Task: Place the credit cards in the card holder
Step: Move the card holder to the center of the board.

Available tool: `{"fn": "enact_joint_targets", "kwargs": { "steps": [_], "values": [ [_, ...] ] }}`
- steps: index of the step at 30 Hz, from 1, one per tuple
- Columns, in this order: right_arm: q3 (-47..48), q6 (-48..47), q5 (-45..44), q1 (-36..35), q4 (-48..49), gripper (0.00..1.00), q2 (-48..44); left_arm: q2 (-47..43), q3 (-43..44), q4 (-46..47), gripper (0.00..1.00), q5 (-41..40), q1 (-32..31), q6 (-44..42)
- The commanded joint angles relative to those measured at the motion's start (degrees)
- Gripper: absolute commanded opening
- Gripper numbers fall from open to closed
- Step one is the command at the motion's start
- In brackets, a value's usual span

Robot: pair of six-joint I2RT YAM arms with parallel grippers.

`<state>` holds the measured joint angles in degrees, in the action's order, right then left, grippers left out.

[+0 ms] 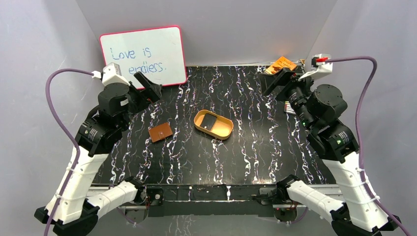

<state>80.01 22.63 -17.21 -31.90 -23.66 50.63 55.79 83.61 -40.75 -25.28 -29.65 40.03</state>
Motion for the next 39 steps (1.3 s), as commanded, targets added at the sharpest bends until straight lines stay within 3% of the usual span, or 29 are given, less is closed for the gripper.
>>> {"fn": "enact_joint_targets", "kwargs": {
  "steps": [1, 11, 19, 24, 26, 31, 39],
  "values": [
    [-1.3, -1.8, -0.3, 0.1, 2.7, 0.99, 0.5, -3.9, -1.9, 2.4, 0.96, -2.6, -0.2, -3.1],
    [4.7, -2.0, 6.0, 0.0, -4.0, 0.98, 5.7, -6.5, -11.2, -1.6, 0.96, -4.3, -0.2, -6.4],
    [-1.2, -4.4, 9.7, 0.0, -5.2, 0.98, 4.5, -0.5, -18.7, -12.0, 0.97, -4.6, 0.2, 5.0],
    [-4.3, -5.7, 8.2, 0.0, -7.7, 0.99, 3.7, -1.2, -23.2, -9.3, 0.98, -3.2, 5.0, 7.7],
    [-5.4, -5.9, 8.5, 0.0, -8.5, 0.99, 3.7, 0.4, -24.5, -8.3, 0.98, 0.4, 9.9, 8.0],
    [-10.0, -7.2, 14.7, 0.0, -7.2, 0.99, 1.0, 3.4, -30.0, -0.3, 0.96, 12.6, 19.8, 6.8],
    [-15.3, -6.0, 25.1, 0.1, -6.6, 0.98, -0.5, 13.7, -31.4, 15.3, 0.95, 21.1, 29.1, 1.8]
  ]
}}
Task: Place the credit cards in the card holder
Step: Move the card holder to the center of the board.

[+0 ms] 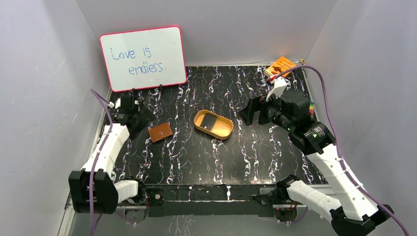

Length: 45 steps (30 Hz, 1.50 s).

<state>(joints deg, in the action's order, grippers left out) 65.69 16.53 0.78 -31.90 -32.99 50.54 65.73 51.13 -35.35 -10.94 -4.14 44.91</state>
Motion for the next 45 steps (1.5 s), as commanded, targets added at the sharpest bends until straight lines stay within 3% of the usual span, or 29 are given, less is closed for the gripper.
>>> {"fn": "enact_joint_targets", "kwargs": {
  "steps": [1, 10, 14, 20, 26, 33, 45],
  "values": [
    [-1.6, 0.5, 8.9, 0.0, 2.5, 0.98, -0.1, 5.3, 1.6, 11.3, 0.95, 7.3, 4.0, -3.7],
    [-7.8, 2.5, 16.5, -0.3, 0.8, 0.89, 2.8, 21.9, 5.8, 18.3, 0.78, 10.6, 7.7, -7.2],
    [-9.1, 2.7, 20.5, -2.3, 0.9, 0.84, 4.4, 25.1, 6.8, 20.1, 0.74, 11.8, 7.7, -8.2],
    [-12.4, 4.2, 18.9, -6.5, 3.4, 0.81, 4.9, 27.5, 3.1, 20.3, 0.64, 15.5, 7.4, -8.5],
    [-12.5, 7.4, 17.4, -11.5, 6.8, 0.77, 7.4, 24.1, -5.5, 20.5, 0.58, 17.3, 6.0, -6.9],
    [-11.7, 11.4, 9.2, -21.2, 9.4, 0.74, 13.3, 16.0, -13.4, 20.7, 0.52, 21.2, 4.0, -3.9],
    [-14.3, 20.0, 9.4, -24.1, 21.4, 0.67, 26.6, 1.0, -21.7, 18.5, 0.48, 23.4, -3.7, 1.8]
  ]
}}
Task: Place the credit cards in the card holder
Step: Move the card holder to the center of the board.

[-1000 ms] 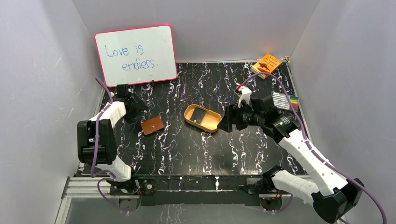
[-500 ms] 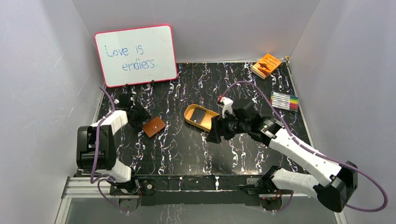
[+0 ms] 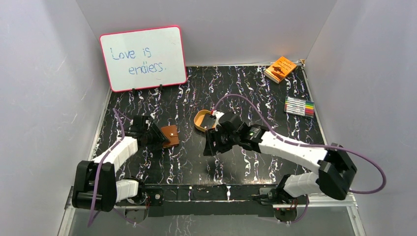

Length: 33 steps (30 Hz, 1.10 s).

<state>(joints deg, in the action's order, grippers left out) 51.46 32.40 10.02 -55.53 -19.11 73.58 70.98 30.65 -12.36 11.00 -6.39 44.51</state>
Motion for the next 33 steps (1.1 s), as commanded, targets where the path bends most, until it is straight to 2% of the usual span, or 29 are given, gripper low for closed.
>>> {"fn": "enact_joint_targets", "kwargs": {
  "steps": [1, 6, 9, 15, 19, 27, 33],
  "values": [
    [0.3, 5.1, 0.1, -0.5, 8.3, 0.67, 4.8, -6.0, -1.0, -5.4, 0.48, 0.6, -1.4, 2.3],
    [4.8, 7.0, -1.0, -0.7, 11.2, 0.66, 10.9, -10.1, 4.7, -10.5, 0.55, -8.2, -1.3, 1.4],
    [7.8, 7.8, -2.7, -0.7, 11.6, 0.66, 14.4, -9.2, 7.5, -9.7, 0.61, -10.2, 0.9, 1.0],
    [10.8, 9.8, -4.5, -0.7, 13.2, 0.66, 19.6, 2.0, 11.7, -0.8, 0.67, -5.3, 4.7, 0.0],
    [13.9, 9.4, -4.2, -0.7, 12.8, 0.67, 23.2, 9.4, 15.2, -0.7, 0.67, -4.6, 4.9, -0.4],
    [20.8, 11.5, -4.3, -0.7, 13.4, 0.66, 31.7, 6.5, 10.0, -0.2, 0.65, -1.4, 4.9, -0.6],
    [24.7, 15.2, -4.5, -0.8, 13.4, 0.62, 37.6, 4.7, 6.3, -0.3, 0.63, -1.1, 5.0, -1.0]
  ]
}}
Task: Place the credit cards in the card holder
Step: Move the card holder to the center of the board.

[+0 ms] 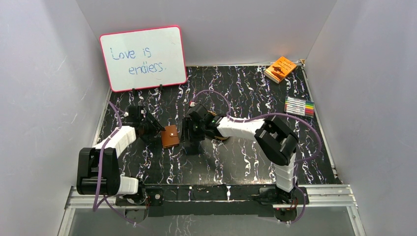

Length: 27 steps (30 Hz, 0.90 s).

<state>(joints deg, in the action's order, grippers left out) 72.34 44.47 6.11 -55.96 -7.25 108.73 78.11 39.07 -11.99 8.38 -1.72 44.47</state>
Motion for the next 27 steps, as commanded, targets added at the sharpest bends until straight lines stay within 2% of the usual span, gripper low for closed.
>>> {"fn": "enact_joint_targets", "kwargs": {
  "steps": [1, 15, 19, 27],
  "values": [
    [4.3, 3.6, -0.8, -0.4, 1.5, 0.61, 3.0, -2.6, -2.5, -0.7, 0.63, 1.6, 0.2, -0.8],
    [12.4, 9.4, -0.6, -1.5, 0.8, 0.57, 12.4, -4.2, -7.1, -0.9, 0.59, 4.2, 0.2, 0.0],
    [13.5, 9.6, -0.1, -2.0, 0.4, 0.48, 13.7, -4.8, -7.5, -1.1, 0.57, 4.9, 0.2, -0.1],
    [9.4, 9.5, 1.5, -2.8, 1.8, 0.22, 11.6, -10.0, -10.5, -1.2, 0.50, 9.5, -0.8, 0.2]
  ]
}}
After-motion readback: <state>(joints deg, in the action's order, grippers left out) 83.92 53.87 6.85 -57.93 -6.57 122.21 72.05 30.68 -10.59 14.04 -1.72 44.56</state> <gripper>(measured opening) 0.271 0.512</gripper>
